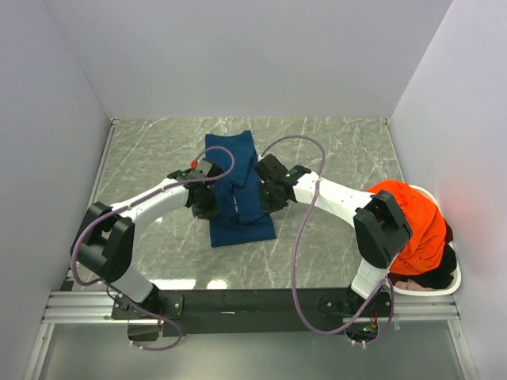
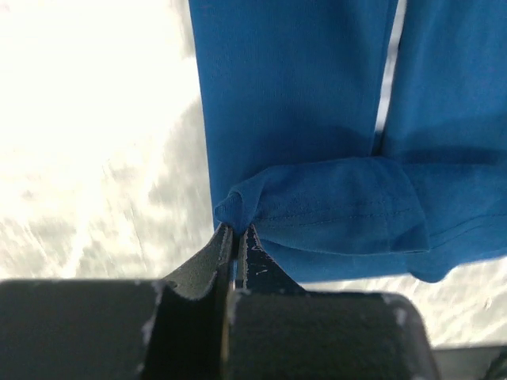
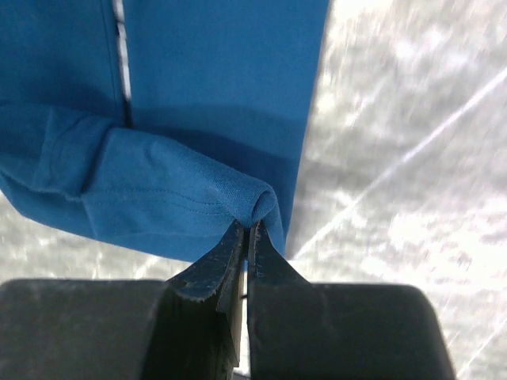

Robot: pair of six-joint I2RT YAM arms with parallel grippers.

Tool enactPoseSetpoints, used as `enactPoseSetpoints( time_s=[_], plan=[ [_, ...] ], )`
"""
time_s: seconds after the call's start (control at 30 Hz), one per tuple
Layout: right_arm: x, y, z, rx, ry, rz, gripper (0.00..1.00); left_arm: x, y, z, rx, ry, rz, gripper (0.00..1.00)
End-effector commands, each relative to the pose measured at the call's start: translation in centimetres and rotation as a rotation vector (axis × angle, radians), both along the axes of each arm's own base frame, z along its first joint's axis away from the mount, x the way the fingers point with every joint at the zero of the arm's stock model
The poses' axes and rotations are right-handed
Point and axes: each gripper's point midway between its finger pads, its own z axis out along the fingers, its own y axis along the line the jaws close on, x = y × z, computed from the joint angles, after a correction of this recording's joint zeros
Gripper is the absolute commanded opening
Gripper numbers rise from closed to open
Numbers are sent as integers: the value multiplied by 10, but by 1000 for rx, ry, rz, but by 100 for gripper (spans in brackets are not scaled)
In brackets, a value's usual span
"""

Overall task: Fold and stack the t-shirts
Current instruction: Fold the tshirt

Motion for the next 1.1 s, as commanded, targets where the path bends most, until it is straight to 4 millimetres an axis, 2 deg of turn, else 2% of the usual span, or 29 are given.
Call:
enactPoseSetpoints(
  time_s=[0.0,0.17,0.47,0.77,1.03,1.07],
  plan=[
    [40,11,26,43,-136,2,0,50,-1,28,0,-165,-7,1],
    [68,12,36,74,-179,-16,0,74,6,38,31,-222,19,1],
    [102,16,34,108,-203,-31,0,102,23,34,29,-262,64,1],
    [127,16,15,111,-180,-58,0,130,23,24,43,-279,58,1],
    [136,13,-7,88,-145,-77,0,132,27,0,85,-232,77,3],
    [137,13,-8,86,-143,-75,3,132,29,-1,93,-229,88,5]
  ],
)
